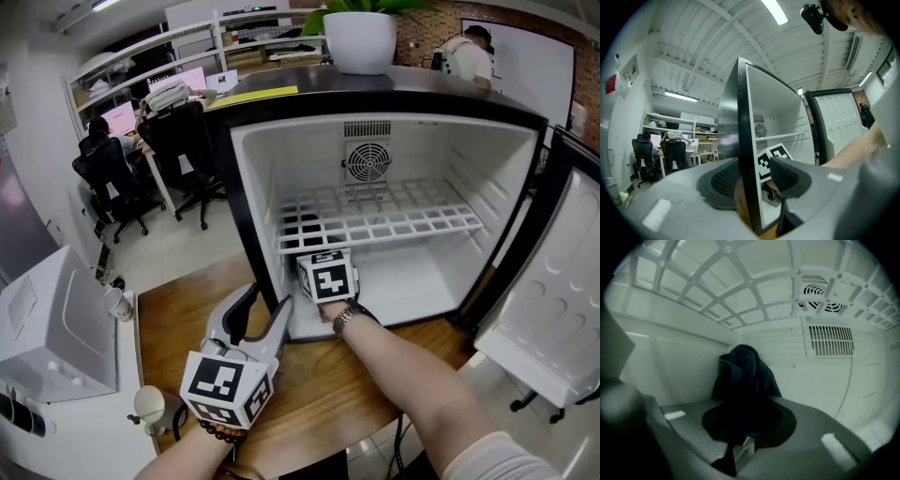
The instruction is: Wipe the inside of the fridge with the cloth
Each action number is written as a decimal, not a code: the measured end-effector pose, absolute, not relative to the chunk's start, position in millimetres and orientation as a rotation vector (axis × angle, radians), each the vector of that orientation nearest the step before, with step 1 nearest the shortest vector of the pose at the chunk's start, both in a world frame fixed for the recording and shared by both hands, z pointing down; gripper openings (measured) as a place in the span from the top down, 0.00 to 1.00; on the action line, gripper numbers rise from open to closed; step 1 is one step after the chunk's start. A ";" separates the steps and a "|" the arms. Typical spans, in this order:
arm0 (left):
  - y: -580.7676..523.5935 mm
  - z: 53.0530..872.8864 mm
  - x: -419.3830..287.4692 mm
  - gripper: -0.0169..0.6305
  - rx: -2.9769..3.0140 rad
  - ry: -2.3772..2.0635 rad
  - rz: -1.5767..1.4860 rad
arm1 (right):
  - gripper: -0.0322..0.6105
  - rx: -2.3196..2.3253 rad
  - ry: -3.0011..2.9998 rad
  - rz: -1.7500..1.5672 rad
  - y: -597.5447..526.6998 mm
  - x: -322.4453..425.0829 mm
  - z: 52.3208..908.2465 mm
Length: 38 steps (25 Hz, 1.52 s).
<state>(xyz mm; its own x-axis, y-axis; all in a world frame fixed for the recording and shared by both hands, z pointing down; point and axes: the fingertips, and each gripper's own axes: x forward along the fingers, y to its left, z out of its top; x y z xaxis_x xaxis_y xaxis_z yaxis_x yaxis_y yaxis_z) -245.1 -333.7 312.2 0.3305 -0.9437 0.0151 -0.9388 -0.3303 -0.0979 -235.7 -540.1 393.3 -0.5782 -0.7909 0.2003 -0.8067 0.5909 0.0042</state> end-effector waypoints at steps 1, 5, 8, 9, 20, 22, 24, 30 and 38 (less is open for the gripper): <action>-333.9 312.2 -245.2 0.63 -2.502 1.777 -0.105 | 0.86 1.345 -2.633 0.130 -540.8 -233.6 393.7; -334.5 312.1 -245.3 0.63 -2.498 1.787 -0.102 | 0.86 1.373 -2.616 0.134 -543.9 -223.9 394.7; -334.8 312.2 -245.4 0.63 -2.497 1.787 -0.107 | 0.86 1.394 -2.602 0.137 -545.8 -215.9 395.0; -334.8 312.2 -245.5 0.63 -2.497 1.786 -0.108 | 0.86 1.402 -2.597 0.138 -546.6 -212.9 395.1; -335.1 313.1 -245.9 0.63 -2.488 1.800 -0.113 | 0.86 1.480 -2.556 0.149 -555.5 -176.5 394.9; -335.2 313.0 -245.9 0.63 -2.485 1.803 -0.114 | 0.86 1.496 -2.548 0.147 -557.3 -169.2 394.2; -335.5 313.0 -246.2 0.63 -2.483 1.805 -0.116 | 0.86 1.516 -2.537 0.150 -559.4 -161.1 394.1; -335.3 313.3 -246.5 0.63 -2.481 1.816 -0.103 | 0.86 1.578 -2.491 0.167 -565.9 -132.1 397.0; -335.3 313.1 -246.6 0.63 -2.475 1.821 -0.087 | 0.86 1.703 -2.411 0.225 -578.9 -81.4 401.1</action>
<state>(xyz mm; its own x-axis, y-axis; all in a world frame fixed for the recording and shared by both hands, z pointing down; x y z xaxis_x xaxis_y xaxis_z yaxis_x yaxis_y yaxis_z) -246.6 -335.3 313.1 0.2970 -0.9549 0.0054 -0.9511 -0.2963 -0.0878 -81.4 -578.9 401.1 -0.3276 -0.9155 0.2334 -0.9429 0.3325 -0.0190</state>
